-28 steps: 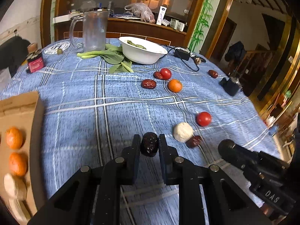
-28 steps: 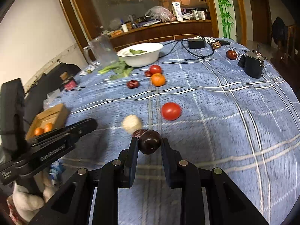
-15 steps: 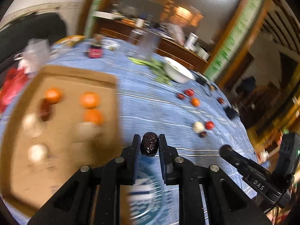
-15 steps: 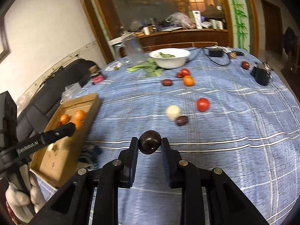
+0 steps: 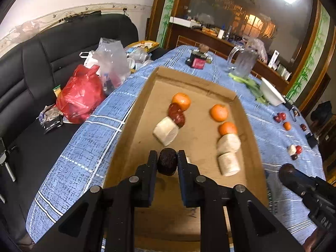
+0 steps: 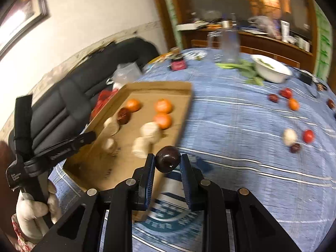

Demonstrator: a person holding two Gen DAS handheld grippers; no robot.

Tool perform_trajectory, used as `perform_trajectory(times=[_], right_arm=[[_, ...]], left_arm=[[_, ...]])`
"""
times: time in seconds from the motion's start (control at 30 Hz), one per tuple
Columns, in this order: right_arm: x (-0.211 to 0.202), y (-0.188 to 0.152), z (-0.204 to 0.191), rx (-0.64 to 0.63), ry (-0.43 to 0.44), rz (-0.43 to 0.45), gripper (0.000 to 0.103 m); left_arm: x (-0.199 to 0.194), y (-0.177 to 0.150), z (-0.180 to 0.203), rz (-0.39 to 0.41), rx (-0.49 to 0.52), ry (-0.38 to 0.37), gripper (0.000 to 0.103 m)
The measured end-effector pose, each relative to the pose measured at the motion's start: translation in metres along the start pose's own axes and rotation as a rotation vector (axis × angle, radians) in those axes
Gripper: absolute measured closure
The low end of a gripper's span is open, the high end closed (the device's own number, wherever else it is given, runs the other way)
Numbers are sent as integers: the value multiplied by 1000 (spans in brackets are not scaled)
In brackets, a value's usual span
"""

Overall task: Organize fruits
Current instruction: 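Carry both dark dates into the box and open both tools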

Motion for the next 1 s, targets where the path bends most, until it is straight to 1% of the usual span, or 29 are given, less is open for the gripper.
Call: perform_trajectory(times=[0.1, 0.2, 0.33, 0.5, 0.6, 0.63, 0.67, 0.73, 0.8, 0.83, 0.87, 0.9, 0.97, 1.0], right_arm=[[23, -5, -20, -41, 19, -49, 76], [43, -9, -31, -64, 19, -90, 76], [64, -13, -36, -72, 13, -131, 76], [76, -14, -37, -79, -5, -150, 76], [77, -12, -39, -89, -14, -150, 76], [77, -12, -40, -92, -16, -149, 76], [77, -12, -40, -94, -18, -149, 76], [75, -13, -41, -93, -18, -148, 75], [71, -13, -41, -92, -15, -144, 75], [69, -13, -41, -91, -15, -137, 74], [66, -12, -41, -90, -15, -129, 71], [63, -12, -41, -88, -14, -123, 69], [55, -11, -40, -82, -10, -104, 62], [49, -11, -39, -76, -10, -90, 62]], left_arm=[[7, -4, -5, -21, 2, 3, 85], [15, -8, -6, -43, 3, -3, 85], [15, -9, -6, -35, 3, -12, 85], [17, -9, -7, -33, -15, -25, 85], [14, -7, -8, -30, -33, -41, 79], [12, -7, -9, -27, -35, -40, 73], [9, -6, -9, -21, -39, -40, 65], [4, -4, -10, -7, -46, -46, 58], [-2, -3, -10, 2, -49, -52, 54], [-4, -2, -10, 4, -53, -57, 50], [-7, -2, -9, 8, -57, -64, 46], [-10, -2, -9, 11, -60, -66, 45], [-16, -1, -8, 16, -60, -64, 42], [-18, -1, -8, 18, -60, -64, 42]])
Point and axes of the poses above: each gripper's, at about its wrist camera, not at the fingertips, and x roughly the way its jaws point, z to its right, y to its top, the point moved 6 cm from there along x, roughly the way its jaws point, and after that the axes turned 4 degrees about x, right-handed, at the moved point
